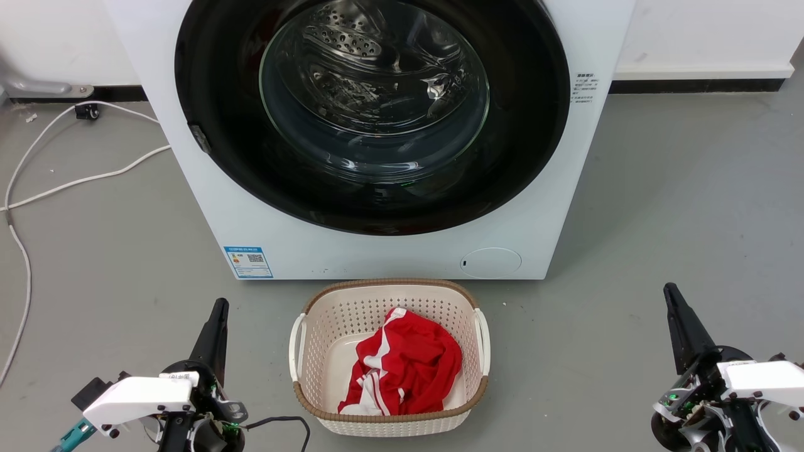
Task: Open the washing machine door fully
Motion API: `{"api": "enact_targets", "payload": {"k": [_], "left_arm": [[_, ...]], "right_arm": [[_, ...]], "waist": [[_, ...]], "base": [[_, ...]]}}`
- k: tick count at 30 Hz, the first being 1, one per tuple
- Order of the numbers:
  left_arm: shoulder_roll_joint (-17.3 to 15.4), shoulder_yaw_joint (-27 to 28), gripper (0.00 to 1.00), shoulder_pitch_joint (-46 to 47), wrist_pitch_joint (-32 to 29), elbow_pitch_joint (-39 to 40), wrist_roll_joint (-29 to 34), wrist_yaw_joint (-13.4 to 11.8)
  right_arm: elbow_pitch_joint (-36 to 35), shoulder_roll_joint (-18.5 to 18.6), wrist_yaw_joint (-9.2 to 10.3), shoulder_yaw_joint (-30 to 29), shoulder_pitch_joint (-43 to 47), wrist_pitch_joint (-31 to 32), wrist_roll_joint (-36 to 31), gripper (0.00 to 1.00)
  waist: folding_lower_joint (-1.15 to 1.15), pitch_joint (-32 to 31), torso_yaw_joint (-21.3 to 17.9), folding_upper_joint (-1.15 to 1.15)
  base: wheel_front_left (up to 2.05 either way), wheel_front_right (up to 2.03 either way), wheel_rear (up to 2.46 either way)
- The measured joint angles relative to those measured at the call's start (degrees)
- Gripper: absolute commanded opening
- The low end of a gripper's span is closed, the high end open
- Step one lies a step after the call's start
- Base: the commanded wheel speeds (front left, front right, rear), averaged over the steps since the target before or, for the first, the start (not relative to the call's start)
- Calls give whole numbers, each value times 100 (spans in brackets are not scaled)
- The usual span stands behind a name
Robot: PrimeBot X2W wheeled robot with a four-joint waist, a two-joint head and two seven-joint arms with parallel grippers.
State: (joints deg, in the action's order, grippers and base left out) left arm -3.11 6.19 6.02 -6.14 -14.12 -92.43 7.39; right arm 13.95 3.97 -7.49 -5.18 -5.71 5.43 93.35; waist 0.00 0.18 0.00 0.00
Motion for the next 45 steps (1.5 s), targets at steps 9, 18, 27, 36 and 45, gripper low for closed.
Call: {"api": "enact_targets", "payload": {"k": [9, 18, 27, 36, 45], "left_arm": [[33, -46, 100, -155, 11, -156, -4, -7], [34, -254, 100, -152, 272, -18, 190, -7], [34, -253, 100, -151, 501, 258, 1151, -7], [33, -353, 100, -137, 697, 465, 2269, -8], [33, -516, 100, -135, 893, 555, 3365, -80]], "right_arm": [[132, -37, 1, 14, 175, -24, -5, 100], [-115, -42, 1, 27, 247, -260, -286, 100], [-377, -49, 1, 49, 328, -493, -1444, 100], [-686, -56, 1, 100, 392, -691, -2679, 100], [-913, -60, 0, 165, 518, -865, -4095, 100]], "waist": [[0, 0, 0, 0], [0, 8, 29, 0], [0, 25, 67, 0], [0, 45, 101, 0], [0, 45, 107, 0]], "base": [[0, 0, 0], [0, 0, 0], [0, 0, 0], [0, 0, 0], [0, 0, 0]]}}
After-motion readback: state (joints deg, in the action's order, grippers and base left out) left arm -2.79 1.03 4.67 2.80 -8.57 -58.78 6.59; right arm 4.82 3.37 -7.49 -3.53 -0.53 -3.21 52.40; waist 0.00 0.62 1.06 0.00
